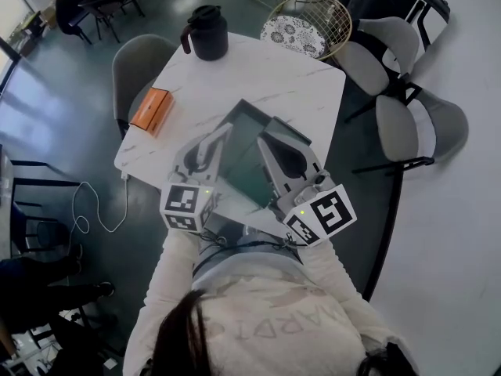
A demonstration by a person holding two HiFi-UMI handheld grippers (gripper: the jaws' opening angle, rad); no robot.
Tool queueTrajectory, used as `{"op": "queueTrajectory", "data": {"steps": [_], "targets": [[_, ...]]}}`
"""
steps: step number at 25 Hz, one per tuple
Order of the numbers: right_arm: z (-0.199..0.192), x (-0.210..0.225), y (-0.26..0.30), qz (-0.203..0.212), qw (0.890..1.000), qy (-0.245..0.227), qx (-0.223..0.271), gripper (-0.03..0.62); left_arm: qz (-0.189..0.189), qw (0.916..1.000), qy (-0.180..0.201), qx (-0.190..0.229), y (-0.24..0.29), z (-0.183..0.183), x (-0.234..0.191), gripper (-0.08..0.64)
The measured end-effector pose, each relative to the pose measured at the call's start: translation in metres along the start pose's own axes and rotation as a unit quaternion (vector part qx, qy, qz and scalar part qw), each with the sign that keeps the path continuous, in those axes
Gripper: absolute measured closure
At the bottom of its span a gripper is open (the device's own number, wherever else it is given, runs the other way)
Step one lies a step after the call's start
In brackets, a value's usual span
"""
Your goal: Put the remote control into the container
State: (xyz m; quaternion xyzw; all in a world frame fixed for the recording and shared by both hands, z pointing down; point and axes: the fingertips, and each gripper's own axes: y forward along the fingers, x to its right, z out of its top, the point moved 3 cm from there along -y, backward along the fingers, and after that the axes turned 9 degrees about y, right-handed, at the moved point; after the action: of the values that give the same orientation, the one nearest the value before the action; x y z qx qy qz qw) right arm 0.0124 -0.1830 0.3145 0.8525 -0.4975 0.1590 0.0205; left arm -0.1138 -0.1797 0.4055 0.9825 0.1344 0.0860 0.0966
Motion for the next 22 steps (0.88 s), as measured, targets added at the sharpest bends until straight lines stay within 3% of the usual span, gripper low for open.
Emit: {"op": "queueTrajectory", "data": {"steps": [22], "targets": [[0.001,0.012,0.000,-0.051,0.999,-0.006,0.001,0.575,-0.068,0.9939,-0.009,-0.087,0.057,-0.063,0.006,0.474]]}}
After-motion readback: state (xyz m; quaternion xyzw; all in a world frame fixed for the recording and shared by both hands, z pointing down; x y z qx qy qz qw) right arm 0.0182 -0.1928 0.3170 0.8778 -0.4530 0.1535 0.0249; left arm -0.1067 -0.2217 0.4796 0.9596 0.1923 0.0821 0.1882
